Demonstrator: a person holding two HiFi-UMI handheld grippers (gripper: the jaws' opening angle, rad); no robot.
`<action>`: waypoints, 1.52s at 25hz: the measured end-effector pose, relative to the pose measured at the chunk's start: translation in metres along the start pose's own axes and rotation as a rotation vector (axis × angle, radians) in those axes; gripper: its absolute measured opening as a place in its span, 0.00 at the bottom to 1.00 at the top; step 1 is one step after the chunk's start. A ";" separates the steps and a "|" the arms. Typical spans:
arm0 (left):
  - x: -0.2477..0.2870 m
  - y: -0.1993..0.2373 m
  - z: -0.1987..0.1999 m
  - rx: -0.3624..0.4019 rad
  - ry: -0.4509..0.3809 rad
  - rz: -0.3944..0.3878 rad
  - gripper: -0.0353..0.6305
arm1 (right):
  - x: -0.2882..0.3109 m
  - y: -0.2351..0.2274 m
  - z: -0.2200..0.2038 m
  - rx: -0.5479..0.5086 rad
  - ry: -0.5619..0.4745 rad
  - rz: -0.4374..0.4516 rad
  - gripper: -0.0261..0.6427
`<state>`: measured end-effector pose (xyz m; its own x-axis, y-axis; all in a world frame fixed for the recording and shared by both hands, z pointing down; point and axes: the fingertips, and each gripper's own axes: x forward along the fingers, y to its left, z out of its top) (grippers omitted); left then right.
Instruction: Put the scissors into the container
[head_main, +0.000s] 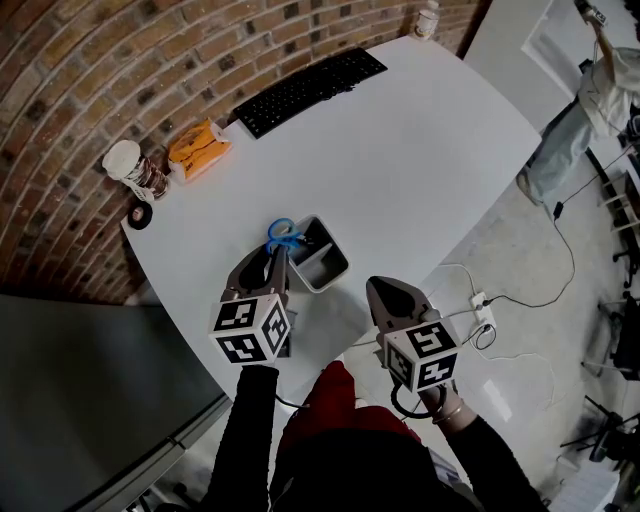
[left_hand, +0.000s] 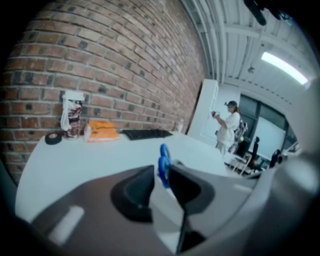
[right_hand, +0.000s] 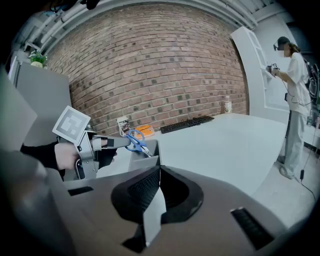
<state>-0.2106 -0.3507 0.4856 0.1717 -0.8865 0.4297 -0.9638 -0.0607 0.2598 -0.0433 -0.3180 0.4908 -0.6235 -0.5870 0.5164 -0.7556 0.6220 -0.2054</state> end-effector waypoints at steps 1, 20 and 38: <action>0.000 0.001 0.000 -0.001 0.000 0.003 0.19 | 0.000 0.000 0.000 0.000 0.000 0.000 0.05; -0.030 -0.003 -0.010 0.000 -0.012 0.026 0.23 | -0.015 0.014 -0.009 -0.008 -0.008 0.020 0.05; -0.071 -0.019 -0.033 0.008 -0.012 0.036 0.18 | -0.046 0.029 -0.025 -0.011 -0.024 0.030 0.05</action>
<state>-0.1979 -0.2712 0.4784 0.1342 -0.8937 0.4282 -0.9708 -0.0319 0.2376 -0.0315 -0.2605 0.4822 -0.6509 -0.5802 0.4897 -0.7343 0.6450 -0.2118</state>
